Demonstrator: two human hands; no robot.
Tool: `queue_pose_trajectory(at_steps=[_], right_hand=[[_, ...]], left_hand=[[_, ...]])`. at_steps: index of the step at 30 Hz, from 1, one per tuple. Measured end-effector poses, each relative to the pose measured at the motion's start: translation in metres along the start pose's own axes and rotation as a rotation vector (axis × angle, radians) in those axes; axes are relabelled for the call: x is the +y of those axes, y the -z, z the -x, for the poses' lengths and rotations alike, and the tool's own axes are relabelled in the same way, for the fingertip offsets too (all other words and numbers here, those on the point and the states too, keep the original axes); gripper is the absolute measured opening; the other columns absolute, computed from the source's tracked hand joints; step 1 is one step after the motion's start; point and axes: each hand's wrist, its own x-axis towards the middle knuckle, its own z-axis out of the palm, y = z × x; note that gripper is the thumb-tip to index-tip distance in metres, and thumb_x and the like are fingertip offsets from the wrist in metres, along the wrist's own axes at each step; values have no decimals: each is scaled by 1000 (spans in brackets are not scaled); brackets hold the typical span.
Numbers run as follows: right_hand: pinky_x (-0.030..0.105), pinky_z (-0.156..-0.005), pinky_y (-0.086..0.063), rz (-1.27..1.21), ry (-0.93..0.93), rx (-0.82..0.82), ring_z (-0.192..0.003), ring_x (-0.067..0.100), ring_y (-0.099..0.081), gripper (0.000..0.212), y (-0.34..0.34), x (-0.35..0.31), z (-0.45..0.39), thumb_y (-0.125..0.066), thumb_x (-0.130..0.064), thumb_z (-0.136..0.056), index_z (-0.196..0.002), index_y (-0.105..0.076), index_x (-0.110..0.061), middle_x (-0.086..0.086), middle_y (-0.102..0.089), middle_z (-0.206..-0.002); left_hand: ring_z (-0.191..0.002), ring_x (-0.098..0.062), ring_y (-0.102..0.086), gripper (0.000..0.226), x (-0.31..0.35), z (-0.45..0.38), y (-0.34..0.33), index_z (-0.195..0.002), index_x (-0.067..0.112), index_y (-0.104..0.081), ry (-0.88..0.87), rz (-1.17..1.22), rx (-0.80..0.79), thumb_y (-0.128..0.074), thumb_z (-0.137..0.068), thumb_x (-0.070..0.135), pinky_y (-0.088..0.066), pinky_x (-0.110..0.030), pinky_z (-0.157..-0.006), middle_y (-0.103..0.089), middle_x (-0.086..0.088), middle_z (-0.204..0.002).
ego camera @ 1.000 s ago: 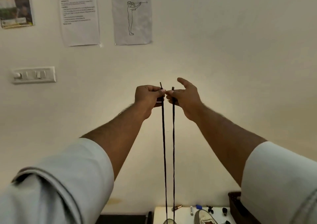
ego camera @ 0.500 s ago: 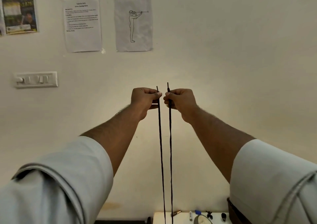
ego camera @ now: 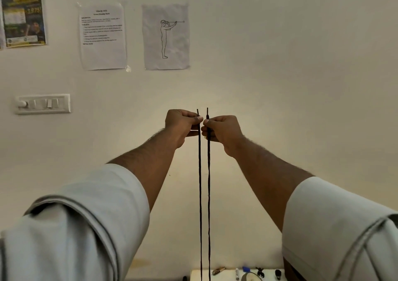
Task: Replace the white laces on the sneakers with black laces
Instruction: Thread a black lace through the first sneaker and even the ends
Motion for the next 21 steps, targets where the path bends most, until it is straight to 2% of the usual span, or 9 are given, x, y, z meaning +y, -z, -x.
queue_pose_trajectory(at_steps=[4,7,11,14,17,19,21], right_hand=[[32,-67,-59,13,-26,-7,-66,23,-67,14,3,3,4,-65,-7,-89,-96,-68,5,19,-69,-85],[34,-66,-60,-36,-76,-34,-65,25,-66,9,8,10,23,-64,-6,-89,-89,-66,3,19,-68,-82],[37,-66,-60,-31,-257,-136,-66,27,-67,9,20,51,77,-64,-6,-88,-89,-64,3,18,-68,-77],[35,-63,-59,18,-414,-229,-62,26,-67,11,26,101,122,-65,-7,-88,-89,-64,4,17,-67,-75],[33,-58,-59,54,-557,-252,-53,22,-64,5,27,157,166,-63,-2,-88,-87,-63,3,18,-65,-72],[31,-54,-57,85,-654,-263,-47,19,-61,3,29,196,193,-60,3,-88,-87,-61,1,18,-63,-69],[30,-51,-55,150,-743,-286,-46,20,-59,4,33,234,216,-58,5,-88,-90,-60,2,18,-62,-68]], left_hand=[[-69,-26,-71,12,-5,8,-2,-91,-3,-68,28,39,-19,-73,-81,-1,-61,-38,-66,-71,-17,-87],[-66,-23,-71,8,-16,32,2,-90,-2,-67,61,120,-36,-71,-83,0,-59,-32,-60,-70,-15,-84],[-63,-21,-67,10,-62,90,15,-93,1,-67,203,257,4,-71,-85,4,-58,-31,-60,-68,-7,-76],[-57,-18,-67,5,-119,138,24,-88,5,-64,392,291,25,-69,-86,5,-57,-30,-57,-67,-7,-70],[-51,-15,-64,6,-185,190,28,-87,7,-61,645,250,30,-66,-88,4,-55,-26,-50,-64,-8,-69],[-49,-15,-63,5,-228,227,31,-88,6,-60,825,205,-35,-62,-89,2,-54,-25,-46,-65,-9,-67],[-54,-17,-66,2,-265,259,36,-92,4,-62,982,137,-144,-60,-92,3,-56,-28,-50,-68,-10,-70]])
